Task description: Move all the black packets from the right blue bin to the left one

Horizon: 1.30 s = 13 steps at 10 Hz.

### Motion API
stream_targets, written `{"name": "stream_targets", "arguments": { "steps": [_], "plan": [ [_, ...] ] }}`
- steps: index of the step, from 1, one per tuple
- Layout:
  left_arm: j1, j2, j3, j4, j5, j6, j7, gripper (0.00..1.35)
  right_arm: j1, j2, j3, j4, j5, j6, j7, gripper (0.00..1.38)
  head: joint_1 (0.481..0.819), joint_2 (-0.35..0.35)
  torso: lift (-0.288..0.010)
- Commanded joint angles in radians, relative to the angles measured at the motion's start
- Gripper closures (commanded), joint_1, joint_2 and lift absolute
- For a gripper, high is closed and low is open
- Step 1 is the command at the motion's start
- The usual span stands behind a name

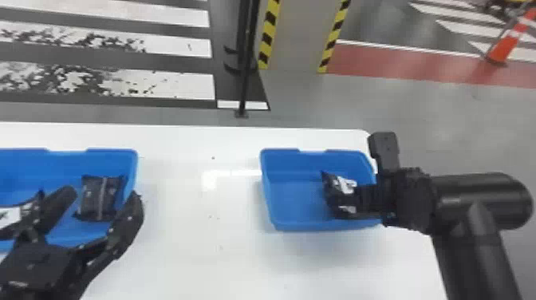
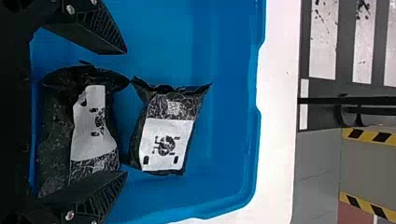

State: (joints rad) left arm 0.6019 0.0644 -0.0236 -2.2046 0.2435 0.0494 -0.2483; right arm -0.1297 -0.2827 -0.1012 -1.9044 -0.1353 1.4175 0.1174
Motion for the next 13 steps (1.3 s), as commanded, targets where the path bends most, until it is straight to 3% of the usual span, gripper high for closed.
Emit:
{"name": "stream_targets", "arguments": {
  "steps": [1, 6, 10, 11, 13],
  "plan": [
    [-0.001, 0.000, 0.000, -0.001, 0.002, 0.000, 0.000, 0.10, -0.018, -0.007, 0.007, 0.008, 0.002, 0.048, -0.002, 0.11, 0.695, -0.230, -0.140],
    [-0.003, 0.000, 0.002, 0.004, 0.002, 0.007, -0.005, 0.10, -0.040, -0.010, 0.013, 0.023, 0.010, 0.148, -0.027, 0.11, 0.695, -0.245, -0.140],
    [-0.003, 0.000, 0.002, 0.007, 0.002, 0.005, -0.005, 0.11, -0.054, -0.012, 0.013, 0.082, 0.008, 0.155, -0.028, 0.17, 0.695, -0.259, -0.140],
    [-0.003, 0.000, 0.006, 0.012, 0.002, 0.002, -0.005, 0.11, -0.054, -0.013, 0.013, 0.092, -0.008, 0.143, -0.027, 0.34, 0.695, -0.259, -0.140],
    [-0.001, -0.003, 0.014, 0.017, 0.004, -0.003, -0.005, 0.11, -0.040, -0.015, 0.013, 0.097, -0.050, 0.077, -0.027, 0.96, 0.695, -0.251, -0.140]
  ]
}}
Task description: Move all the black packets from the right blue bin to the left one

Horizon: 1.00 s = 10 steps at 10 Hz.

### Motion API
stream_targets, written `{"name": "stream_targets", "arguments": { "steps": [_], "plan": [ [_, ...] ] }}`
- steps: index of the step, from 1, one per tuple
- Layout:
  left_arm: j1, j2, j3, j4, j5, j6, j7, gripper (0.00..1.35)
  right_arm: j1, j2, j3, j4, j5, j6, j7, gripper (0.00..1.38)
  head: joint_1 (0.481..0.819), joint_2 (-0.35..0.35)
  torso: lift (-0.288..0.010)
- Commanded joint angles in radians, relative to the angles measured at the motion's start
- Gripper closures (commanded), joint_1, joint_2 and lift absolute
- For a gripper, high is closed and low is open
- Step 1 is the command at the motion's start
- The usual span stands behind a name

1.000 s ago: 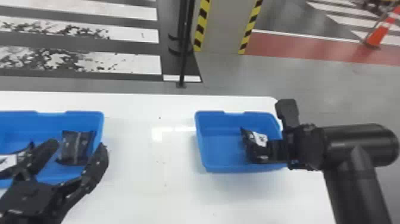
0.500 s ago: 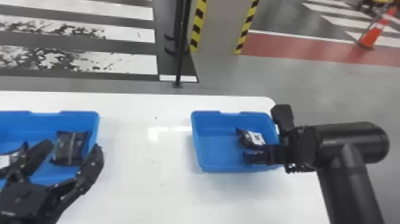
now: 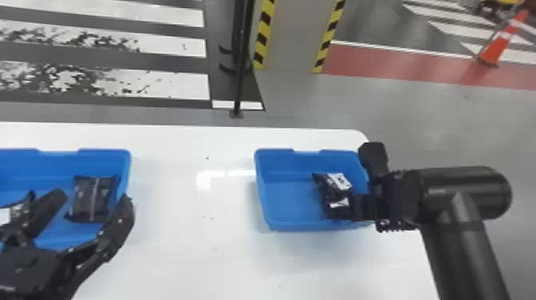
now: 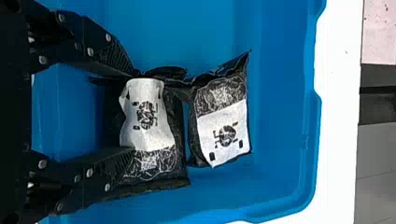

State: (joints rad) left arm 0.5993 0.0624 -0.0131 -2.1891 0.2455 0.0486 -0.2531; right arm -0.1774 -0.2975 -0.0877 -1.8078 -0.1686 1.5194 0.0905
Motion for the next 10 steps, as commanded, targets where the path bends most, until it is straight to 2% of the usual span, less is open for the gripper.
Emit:
{"name": "stream_targets", "arguments": {
  "steps": [1, 3, 5, 7, 10],
  "plan": [
    [0.002, -0.003, 0.007, 0.006, 0.004, -0.005, 0.000, 0.11, 0.010, 0.003, 0.000, 0.020, -0.041, -0.064, 0.000, 1.09, 0.695, -0.241, -0.140],
    [0.002, -0.004, 0.009, 0.008, 0.010, -0.007, -0.002, 0.11, 0.050, 0.023, -0.028, 0.025, -0.059, -0.155, -0.002, 1.14, 0.695, -0.219, -0.140],
    [0.004, -0.006, 0.013, 0.013, 0.016, -0.019, -0.002, 0.11, 0.133, 0.047, -0.094, -0.054, -0.069, -0.246, -0.002, 1.15, 0.695, -0.211, -0.140],
    [0.007, -0.006, 0.015, 0.016, 0.016, -0.022, -0.002, 0.11, 0.172, 0.060, -0.128, -0.081, -0.125, -0.332, -0.002, 1.16, 0.695, -0.216, -0.140],
    [0.004, -0.006, 0.015, 0.023, 0.020, -0.027, -0.002, 0.11, 0.271, 0.077, -0.138, -0.221, -0.262, -0.400, 0.000, 1.16, 0.695, -0.183, -0.140]
  ]
}}
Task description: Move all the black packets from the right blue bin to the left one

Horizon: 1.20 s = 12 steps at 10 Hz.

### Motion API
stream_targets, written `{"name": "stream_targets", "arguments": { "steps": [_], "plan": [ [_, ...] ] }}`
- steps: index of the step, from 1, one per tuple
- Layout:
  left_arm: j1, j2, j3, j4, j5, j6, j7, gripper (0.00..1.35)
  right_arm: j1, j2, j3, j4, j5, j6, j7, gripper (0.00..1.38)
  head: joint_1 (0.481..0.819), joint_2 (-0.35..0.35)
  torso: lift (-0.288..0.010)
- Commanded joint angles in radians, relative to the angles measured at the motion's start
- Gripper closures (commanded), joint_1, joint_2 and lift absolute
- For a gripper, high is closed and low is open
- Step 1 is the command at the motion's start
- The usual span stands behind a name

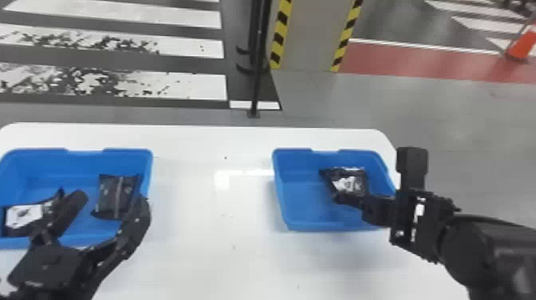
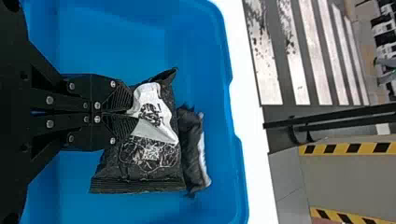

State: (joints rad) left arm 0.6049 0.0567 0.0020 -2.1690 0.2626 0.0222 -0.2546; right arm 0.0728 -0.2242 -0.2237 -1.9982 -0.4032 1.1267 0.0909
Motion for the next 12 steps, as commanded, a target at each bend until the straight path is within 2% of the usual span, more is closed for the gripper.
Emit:
{"name": "stream_targets", "arguments": {
  "steps": [1, 2, 4, 6, 8, 12],
  "plan": [
    [-0.001, 0.000, -0.002, 0.003, 0.001, -0.010, 0.000, 0.11, 0.038, 0.005, 0.002, -0.052, -0.075, -0.035, 0.024, 1.16, 0.695, -0.172, -0.140],
    [-0.001, -0.002, -0.002, 0.006, -0.001, -0.012, 0.000, 0.11, 0.040, 0.008, 0.004, -0.040, -0.115, -0.089, 0.076, 1.16, 0.695, -0.148, -0.140],
    [-0.006, -0.002, -0.006, 0.008, -0.001, -0.015, 0.000, 0.11, 0.023, 0.003, 0.044, 0.014, -0.261, -0.204, 0.174, 1.16, 0.695, -0.083, -0.140],
    [-0.009, -0.002, -0.006, 0.015, 0.001, -0.022, 0.000, 0.11, -0.014, -0.018, 0.136, 0.068, -0.436, -0.258, 0.244, 1.16, 0.695, -0.026, -0.140],
    [-0.011, -0.003, -0.008, 0.033, 0.017, -0.022, 0.000, 0.10, -0.065, -0.041, 0.242, 0.146, -0.678, -0.253, 0.300, 1.16, 0.695, 0.073, -0.140],
    [-0.023, -0.005, -0.008, 0.062, 0.035, -0.027, 0.000, 0.11, -0.129, -0.064, 0.361, 0.213, -0.991, -0.179, 0.366, 1.16, 0.695, 0.205, -0.140]
  ]
}}
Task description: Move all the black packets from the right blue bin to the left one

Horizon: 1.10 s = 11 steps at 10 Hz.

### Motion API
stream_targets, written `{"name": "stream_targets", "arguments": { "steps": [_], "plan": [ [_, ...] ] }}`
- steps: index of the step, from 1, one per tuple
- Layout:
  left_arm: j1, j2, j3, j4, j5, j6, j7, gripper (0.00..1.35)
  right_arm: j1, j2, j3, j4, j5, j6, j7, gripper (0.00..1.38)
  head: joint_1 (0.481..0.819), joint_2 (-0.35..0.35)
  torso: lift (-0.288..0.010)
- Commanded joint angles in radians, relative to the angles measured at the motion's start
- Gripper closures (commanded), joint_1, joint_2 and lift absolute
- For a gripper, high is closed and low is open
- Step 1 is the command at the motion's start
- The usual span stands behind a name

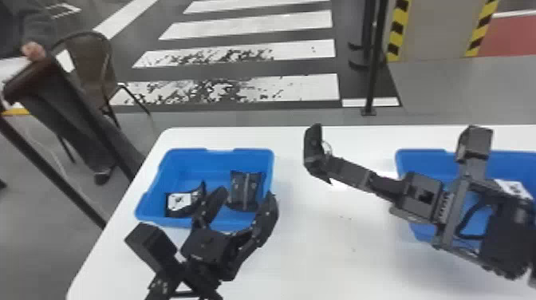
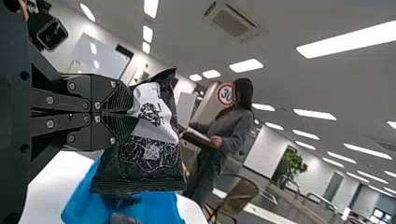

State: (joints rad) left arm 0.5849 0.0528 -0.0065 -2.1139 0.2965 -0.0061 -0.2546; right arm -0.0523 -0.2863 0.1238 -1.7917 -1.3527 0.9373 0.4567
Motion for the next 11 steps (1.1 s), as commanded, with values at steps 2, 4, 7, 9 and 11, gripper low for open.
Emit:
{"name": "stream_targets", "arguments": {
  "steps": [2, 4, 7, 9, 11],
  "plan": [
    [-0.008, -0.002, 0.004, 0.026, -0.011, -0.016, 0.000, 0.11, -0.021, -0.002, 0.020, -0.001, -0.061, 0.010, 0.002, 1.16, 0.695, 0.234, -0.140],
    [-0.030, 0.004, -0.015, 0.029, -0.085, -0.068, 0.000, 0.11, -0.080, -0.002, 0.096, 0.087, -0.269, 0.005, 0.017, 1.16, 0.695, 0.251, -0.140],
    [-0.047, 0.016, -0.063, 0.029, -0.065, -0.097, 0.000, 0.11, -0.100, 0.003, 0.149, 0.122, -0.340, -0.022, 0.028, 1.16, 0.695, 0.252, -0.140],
    [-0.062, 0.030, -0.109, 0.029, -0.025, -0.134, 0.000, 0.11, -0.107, 0.003, 0.181, 0.153, -0.388, -0.032, 0.034, 1.16, 0.695, 0.240, -0.140],
    [-0.065, 0.035, -0.121, 0.029, -0.027, -0.173, 0.011, 0.11, -0.105, 0.003, 0.207, 0.166, -0.404, -0.032, 0.033, 1.16, 0.695, 0.226, -0.140]
  ]
}}
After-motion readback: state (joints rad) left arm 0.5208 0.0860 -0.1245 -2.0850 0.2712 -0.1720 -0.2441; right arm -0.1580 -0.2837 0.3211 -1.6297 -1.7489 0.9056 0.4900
